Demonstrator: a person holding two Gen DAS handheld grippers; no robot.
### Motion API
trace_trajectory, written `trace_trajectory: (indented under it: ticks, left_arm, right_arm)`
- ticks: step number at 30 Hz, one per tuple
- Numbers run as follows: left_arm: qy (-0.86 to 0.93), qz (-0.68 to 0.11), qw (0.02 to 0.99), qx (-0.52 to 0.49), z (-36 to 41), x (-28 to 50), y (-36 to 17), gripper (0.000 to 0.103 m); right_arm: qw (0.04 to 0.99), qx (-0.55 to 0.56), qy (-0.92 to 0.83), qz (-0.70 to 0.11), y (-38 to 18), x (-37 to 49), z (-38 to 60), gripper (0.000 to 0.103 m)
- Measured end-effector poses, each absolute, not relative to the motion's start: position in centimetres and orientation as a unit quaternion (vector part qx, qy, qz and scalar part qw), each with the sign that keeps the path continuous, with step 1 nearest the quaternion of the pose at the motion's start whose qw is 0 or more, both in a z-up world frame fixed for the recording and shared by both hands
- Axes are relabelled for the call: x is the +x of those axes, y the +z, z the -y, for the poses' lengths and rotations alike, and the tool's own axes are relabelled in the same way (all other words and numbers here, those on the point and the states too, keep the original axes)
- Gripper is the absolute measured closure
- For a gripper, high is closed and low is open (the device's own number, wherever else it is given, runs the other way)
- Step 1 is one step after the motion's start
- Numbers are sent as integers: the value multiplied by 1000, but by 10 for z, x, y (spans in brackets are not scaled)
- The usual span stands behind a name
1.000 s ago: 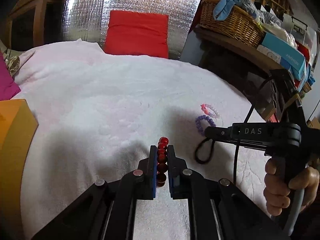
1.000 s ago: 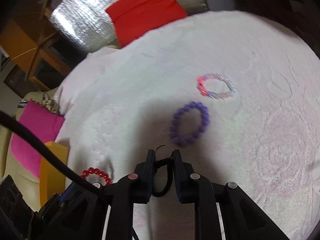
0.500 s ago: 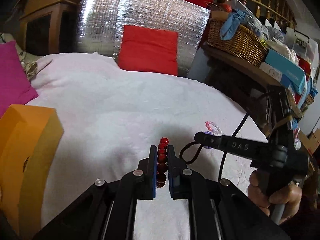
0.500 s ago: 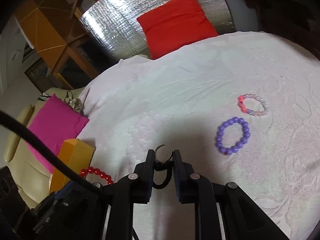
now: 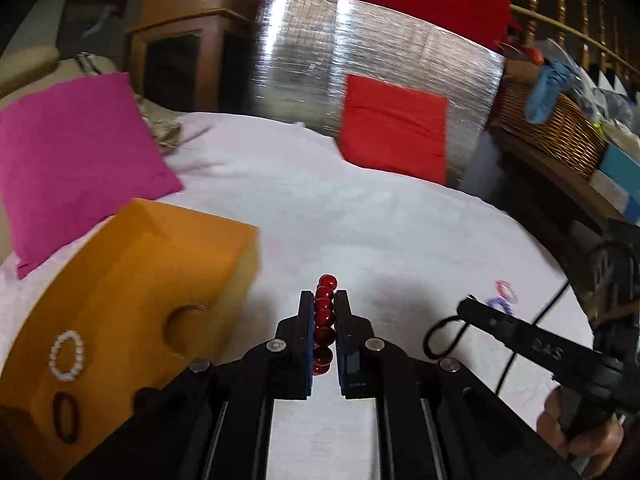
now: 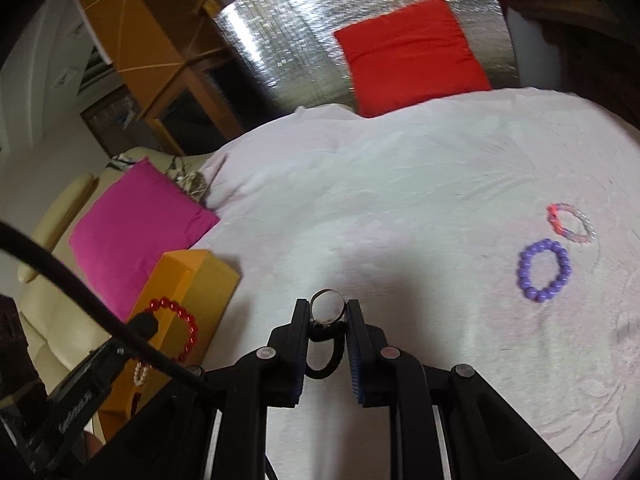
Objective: Organize jewelry
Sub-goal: 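Lower both held items into the orange box and open both tools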
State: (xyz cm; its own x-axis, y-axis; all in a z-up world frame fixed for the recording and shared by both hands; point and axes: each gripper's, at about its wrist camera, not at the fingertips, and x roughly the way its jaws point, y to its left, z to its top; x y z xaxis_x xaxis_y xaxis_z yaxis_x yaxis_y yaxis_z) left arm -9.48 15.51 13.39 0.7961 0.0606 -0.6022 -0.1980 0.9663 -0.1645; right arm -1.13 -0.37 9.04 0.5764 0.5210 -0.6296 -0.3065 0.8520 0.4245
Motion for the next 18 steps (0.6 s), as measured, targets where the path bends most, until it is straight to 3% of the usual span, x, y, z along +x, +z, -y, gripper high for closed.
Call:
trace_trajectory:
  ticks: [18]
  left_arm:
    - [162,-272,939,-130,-228,-126,146,93]
  right_arm:
    - [881,64,300,-361,141,-15,-113,84]
